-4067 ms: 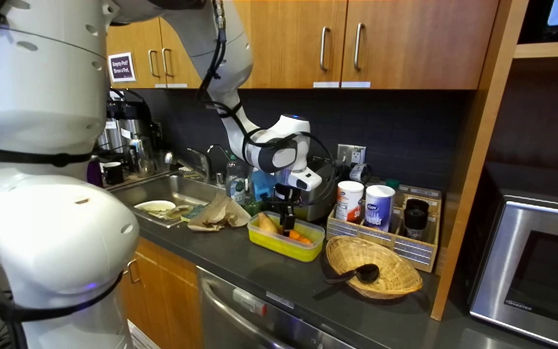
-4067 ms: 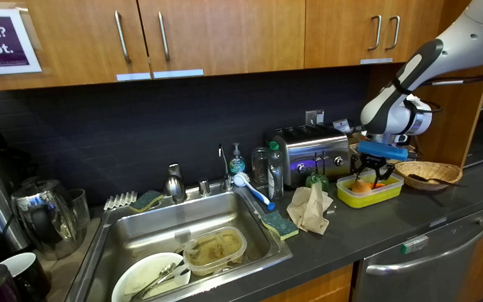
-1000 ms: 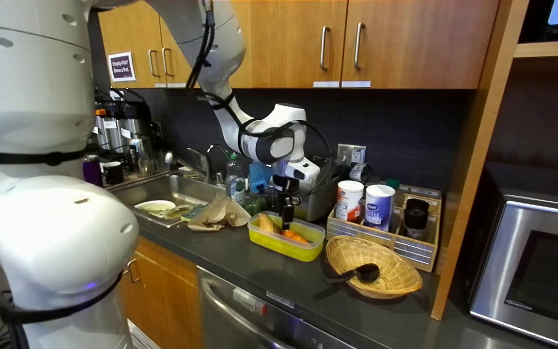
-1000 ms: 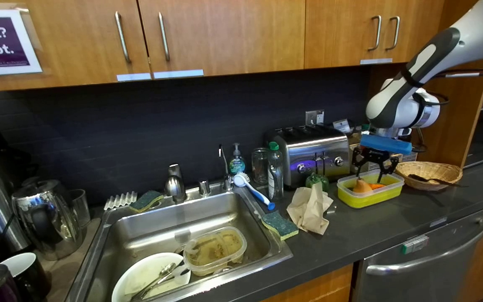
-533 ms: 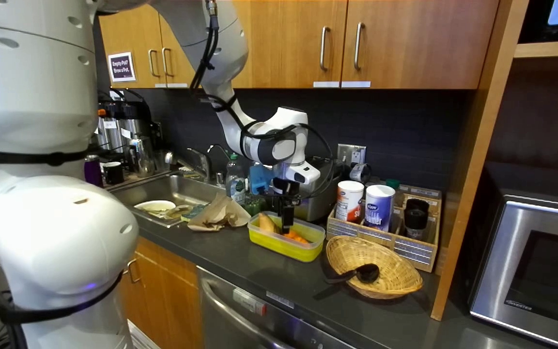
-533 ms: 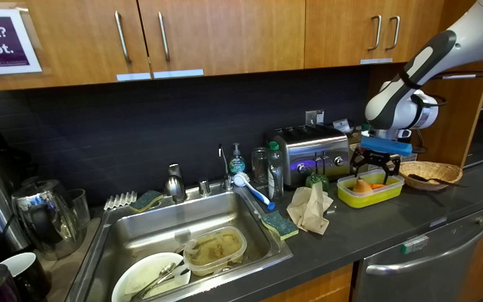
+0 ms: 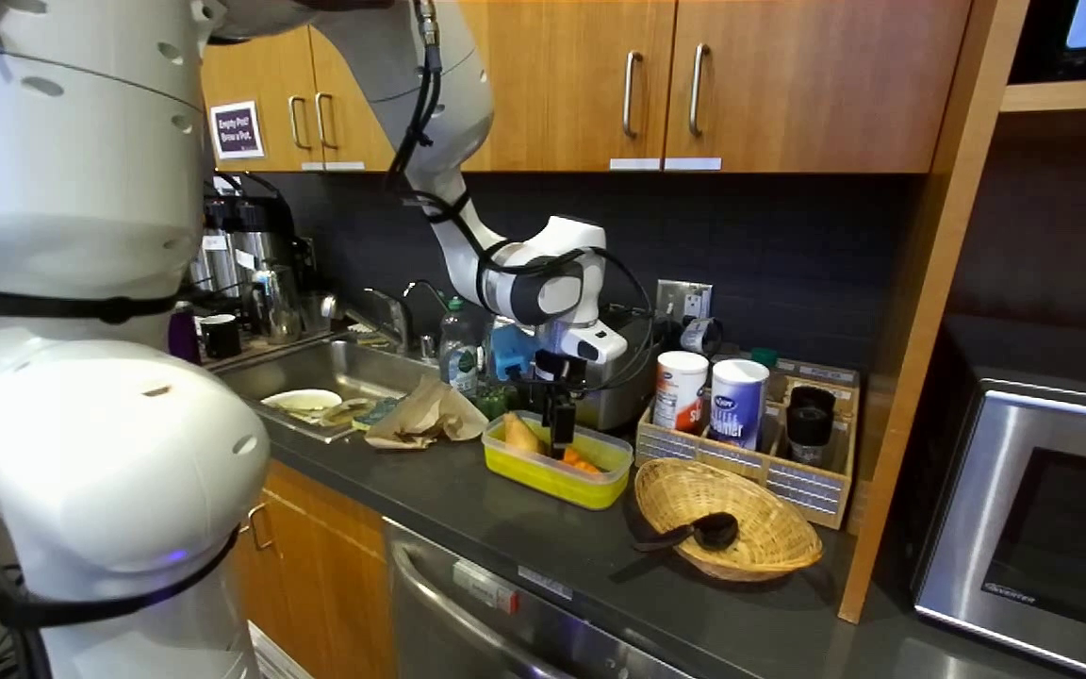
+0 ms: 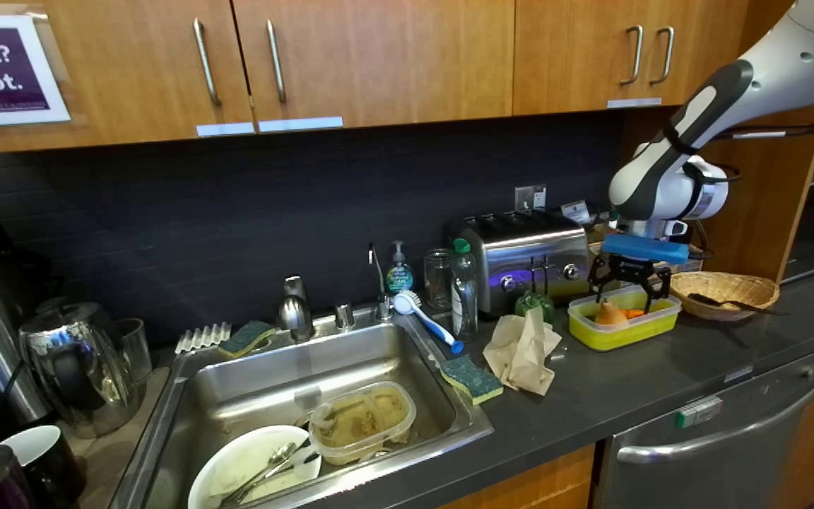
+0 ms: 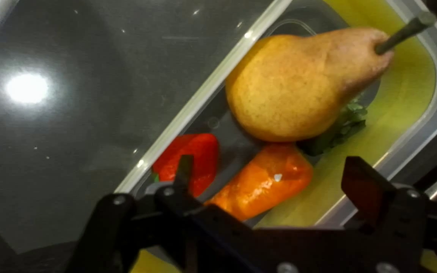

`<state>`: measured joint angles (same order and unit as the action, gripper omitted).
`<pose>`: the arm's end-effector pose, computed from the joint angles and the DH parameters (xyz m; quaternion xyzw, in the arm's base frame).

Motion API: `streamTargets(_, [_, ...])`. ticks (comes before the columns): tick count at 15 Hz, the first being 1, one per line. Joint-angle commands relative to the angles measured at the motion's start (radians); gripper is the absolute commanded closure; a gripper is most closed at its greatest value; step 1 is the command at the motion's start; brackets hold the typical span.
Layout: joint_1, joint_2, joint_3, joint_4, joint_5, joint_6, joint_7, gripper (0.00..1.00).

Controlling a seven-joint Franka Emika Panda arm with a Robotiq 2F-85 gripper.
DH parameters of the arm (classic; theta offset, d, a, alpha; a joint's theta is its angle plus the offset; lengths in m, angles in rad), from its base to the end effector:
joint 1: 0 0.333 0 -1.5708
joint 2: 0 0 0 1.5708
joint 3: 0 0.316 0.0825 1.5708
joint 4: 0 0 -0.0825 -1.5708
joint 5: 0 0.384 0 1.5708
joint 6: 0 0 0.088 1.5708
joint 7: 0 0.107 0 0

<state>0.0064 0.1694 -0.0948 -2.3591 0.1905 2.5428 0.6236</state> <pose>0.5102 -0.0481 0.2585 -0.9065 0.4197 0.0044 0.0468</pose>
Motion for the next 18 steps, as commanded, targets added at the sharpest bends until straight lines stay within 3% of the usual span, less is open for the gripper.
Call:
streamTargets(1, [-0.003,0.042,0.001,0.053,-0.017,-0.042,0.008,0.0])
streamTargets(18, [0.003,0.101,-0.007,0.109,-0.008,-0.044,0.013,0.0])
